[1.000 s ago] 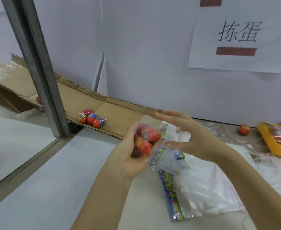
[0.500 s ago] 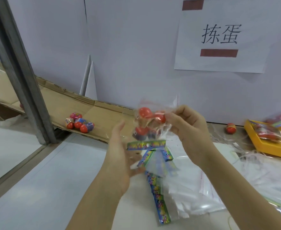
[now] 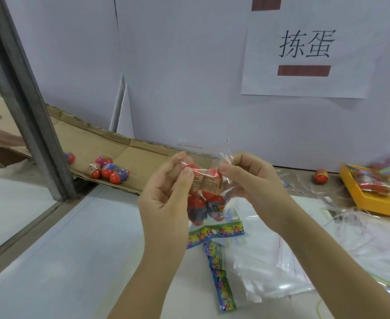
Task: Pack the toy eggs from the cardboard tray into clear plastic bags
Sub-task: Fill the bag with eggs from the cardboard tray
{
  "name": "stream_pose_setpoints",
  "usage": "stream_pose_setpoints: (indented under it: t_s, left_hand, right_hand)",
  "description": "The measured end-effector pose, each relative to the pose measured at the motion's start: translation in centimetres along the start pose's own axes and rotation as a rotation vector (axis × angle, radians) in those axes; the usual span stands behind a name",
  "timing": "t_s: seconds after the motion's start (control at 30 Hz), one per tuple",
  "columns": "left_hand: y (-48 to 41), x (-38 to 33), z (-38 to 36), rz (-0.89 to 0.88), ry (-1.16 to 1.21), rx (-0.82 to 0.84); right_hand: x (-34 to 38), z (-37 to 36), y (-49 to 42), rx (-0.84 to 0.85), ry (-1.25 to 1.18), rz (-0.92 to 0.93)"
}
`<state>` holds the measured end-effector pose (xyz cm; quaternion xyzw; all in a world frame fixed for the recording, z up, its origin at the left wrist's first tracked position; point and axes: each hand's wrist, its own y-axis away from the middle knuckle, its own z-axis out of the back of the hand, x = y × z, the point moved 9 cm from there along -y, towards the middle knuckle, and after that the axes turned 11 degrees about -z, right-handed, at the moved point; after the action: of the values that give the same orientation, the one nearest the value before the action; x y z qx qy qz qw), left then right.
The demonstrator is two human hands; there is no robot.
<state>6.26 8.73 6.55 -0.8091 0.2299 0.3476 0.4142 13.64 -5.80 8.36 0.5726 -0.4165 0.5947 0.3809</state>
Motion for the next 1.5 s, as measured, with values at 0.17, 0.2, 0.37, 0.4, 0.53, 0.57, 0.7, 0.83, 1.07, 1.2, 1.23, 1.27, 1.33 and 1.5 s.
stream_pose_setpoints:
  t_s: [0.17,0.2,0.37,0.4,0.53,0.57,0.7,0.83,1.07,1.2,1.23,1.27,1.33,1.5]
  left_hand:
    - [-0.2,0.0,1.0,-0.012,-0.07,-0.091]
    - [-0.2,-0.1,1.2,-0.039,-0.104,-0.097]
    - [0.2,-2.0,0.5,-0.24,-0.322,-0.002]
    - [0.4,-2.2,0.0,-0.267,-0.345,0.035]
    - [1.0,-2.4,-1.8,-0.32,-0.439,0.194]
    - [1.1,-2.3,-1.9,-0.317,-0.442,0.21]
    - [1.2,-1.6,-2.0,-0.26,-0.399,0.228]
    - [1.2,-1.8,-2.3,-0.269,-0.33,0.27]
    - [1.5,-4.1,-2.1,-0.558,-0.539,0.227]
    - [2.3,-5.3,-2.3,-0.778,-0.653,0.216]
    - [2.6,-5.5,-2.4,-0.84,-0.682,0.227]
    - [2.9,-5.5,-2.5,-0.893,-0.701,0.235]
    - [3.2,-5.7,-2.7,-0.957,-0.714,0.24]
    - [3.3,-5.9,-2.7,-1.0,-0.728,0.241]
  right_hand:
    - [-0.7,-0.4,-0.1,0.031,0.067,-0.05]
    - [-0.7,-0.4,-0.1,0.013,0.087,-0.043]
    - [2.6,1.0,1.2,-0.178,0.18,0.193]
    - [3.4,0.7,1.6,-0.14,0.231,0.231]
    - [4.7,-0.9,2.4,-0.019,0.533,0.249]
    - [4.7,-1.1,2.3,-0.009,0.544,0.251]
    - [4.8,-1.3,2.4,0.014,0.487,0.269]
    - [4.9,-1.2,2.5,0.021,0.47,0.275]
    - [5.2,-1.2,2.8,0.186,0.244,0.217]
    - [5.3,-0.4,2.5,0.136,0.217,0.204]
    - [5.3,-0.3,2.5,0.124,0.253,0.197]
    - [5.2,-0.3,2.4,0.128,0.295,0.188]
    - [4.8,-0.6,2.6,0.184,0.368,0.159]
    - [4.8,-1.0,3.2,0.262,0.501,0.169]
